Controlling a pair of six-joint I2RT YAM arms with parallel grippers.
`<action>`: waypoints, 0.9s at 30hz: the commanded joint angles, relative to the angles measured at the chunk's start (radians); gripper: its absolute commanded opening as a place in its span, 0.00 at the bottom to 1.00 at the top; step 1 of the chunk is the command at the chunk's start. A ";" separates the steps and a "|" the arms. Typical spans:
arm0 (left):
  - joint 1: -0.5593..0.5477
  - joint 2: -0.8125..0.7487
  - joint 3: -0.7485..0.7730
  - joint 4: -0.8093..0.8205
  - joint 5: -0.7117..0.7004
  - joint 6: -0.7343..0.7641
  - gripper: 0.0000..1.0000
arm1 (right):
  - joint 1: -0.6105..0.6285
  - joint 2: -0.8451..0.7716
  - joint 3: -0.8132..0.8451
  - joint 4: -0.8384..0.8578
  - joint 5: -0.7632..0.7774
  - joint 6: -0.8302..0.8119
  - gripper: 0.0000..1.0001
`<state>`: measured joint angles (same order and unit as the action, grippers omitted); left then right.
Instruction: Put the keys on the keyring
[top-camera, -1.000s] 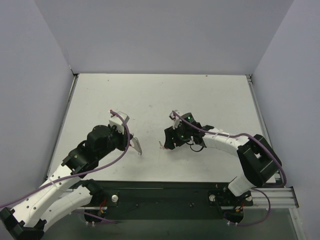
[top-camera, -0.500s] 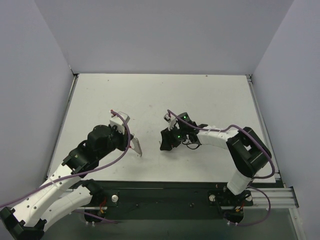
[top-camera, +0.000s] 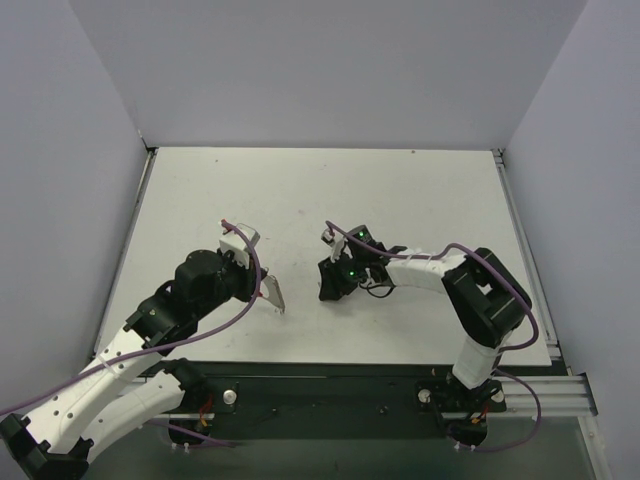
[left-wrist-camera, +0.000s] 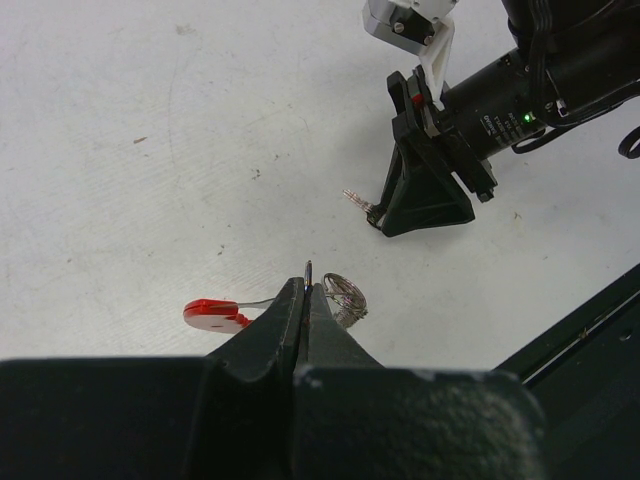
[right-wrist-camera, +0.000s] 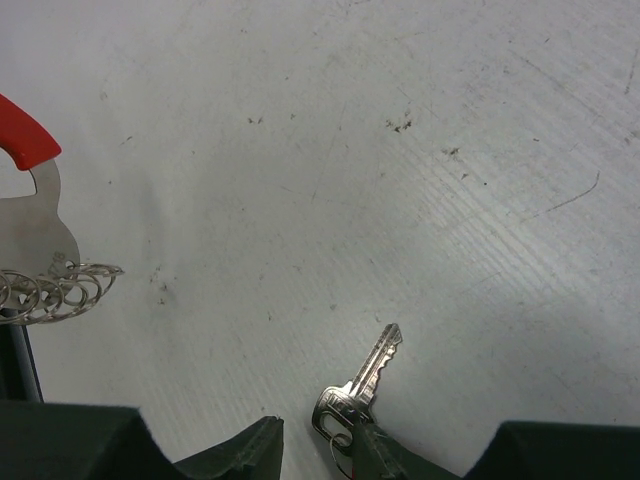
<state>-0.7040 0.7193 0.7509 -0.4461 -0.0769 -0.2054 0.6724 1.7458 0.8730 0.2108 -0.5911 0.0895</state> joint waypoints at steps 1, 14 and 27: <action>0.006 -0.017 0.048 0.043 0.000 0.006 0.00 | 0.021 0.000 0.038 -0.045 0.028 -0.048 0.34; 0.006 -0.021 0.048 0.041 -0.003 0.006 0.00 | 0.027 -0.038 0.041 -0.106 0.088 -0.073 0.38; 0.006 -0.023 0.051 0.041 -0.004 0.008 0.00 | 0.038 -0.045 0.040 -0.113 0.125 -0.056 0.22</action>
<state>-0.7040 0.7105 0.7509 -0.4461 -0.0772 -0.2050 0.6979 1.7409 0.8909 0.1387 -0.4858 0.0467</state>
